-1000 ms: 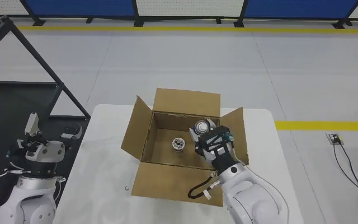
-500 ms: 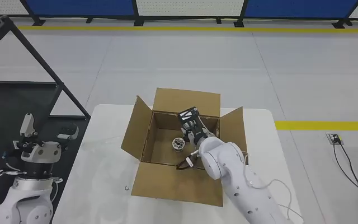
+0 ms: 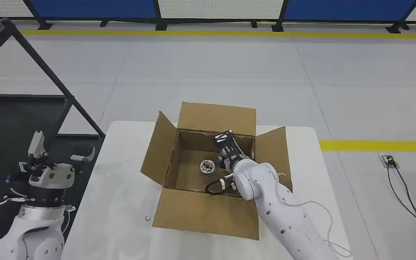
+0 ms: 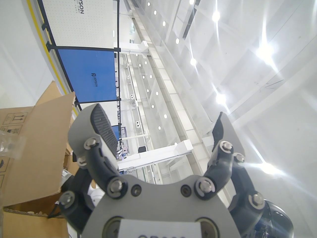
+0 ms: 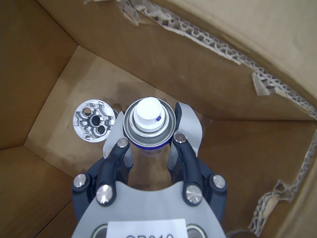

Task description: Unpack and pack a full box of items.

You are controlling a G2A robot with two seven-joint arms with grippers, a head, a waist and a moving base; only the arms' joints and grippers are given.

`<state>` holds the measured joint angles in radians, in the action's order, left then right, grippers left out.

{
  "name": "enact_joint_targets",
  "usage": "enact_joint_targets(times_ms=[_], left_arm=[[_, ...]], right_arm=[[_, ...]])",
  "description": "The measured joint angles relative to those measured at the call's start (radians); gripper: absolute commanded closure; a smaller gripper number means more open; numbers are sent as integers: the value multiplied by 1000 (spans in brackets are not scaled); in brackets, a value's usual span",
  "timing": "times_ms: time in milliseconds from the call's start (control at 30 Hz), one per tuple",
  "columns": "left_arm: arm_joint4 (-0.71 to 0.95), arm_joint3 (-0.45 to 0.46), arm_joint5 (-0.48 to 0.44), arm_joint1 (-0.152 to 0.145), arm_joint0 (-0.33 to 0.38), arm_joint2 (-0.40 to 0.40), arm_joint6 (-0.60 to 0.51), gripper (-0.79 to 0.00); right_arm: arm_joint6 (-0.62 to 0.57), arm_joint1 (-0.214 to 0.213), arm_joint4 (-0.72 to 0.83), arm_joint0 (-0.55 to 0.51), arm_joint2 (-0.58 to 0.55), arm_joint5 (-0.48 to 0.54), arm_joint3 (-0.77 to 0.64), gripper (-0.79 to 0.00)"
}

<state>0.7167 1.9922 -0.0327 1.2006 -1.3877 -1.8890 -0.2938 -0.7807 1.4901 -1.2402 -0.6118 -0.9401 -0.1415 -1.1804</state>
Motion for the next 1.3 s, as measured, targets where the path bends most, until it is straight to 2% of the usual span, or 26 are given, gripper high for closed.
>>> enact_joint_targets(times_ms=[67,100,333,633,800,900,1067,1300], left_arm=[[-3,-1,0,0,2,4,0,-785],[-3,-2,0,0,3,5,1,-785],[-7,-3,2,0,5,9,6,-785],[-10,-2,5,-1,9,12,8,-785],[-13,-2,7,-1,12,14,6,-785],[-13,-3,7,-1,12,15,6,-785],[-12,-4,4,-1,12,13,7,-785],[-10,-4,5,-2,10,12,7,-785]], right_arm=[[4,1,2,-3,-3,10,9,-215],[6,1,3,-4,-5,14,11,-256],[7,1,-12,-20,-15,37,-3,-314],[15,-1,-34,-58,-32,55,-46,-339],[10,0,-40,-65,-39,61,-54,-388],[11,1,-41,-69,-43,65,-57,-499],[18,3,-40,-73,-48,69,-62,-613],[30,4,-53,-89,-60,64,-101,-656]])
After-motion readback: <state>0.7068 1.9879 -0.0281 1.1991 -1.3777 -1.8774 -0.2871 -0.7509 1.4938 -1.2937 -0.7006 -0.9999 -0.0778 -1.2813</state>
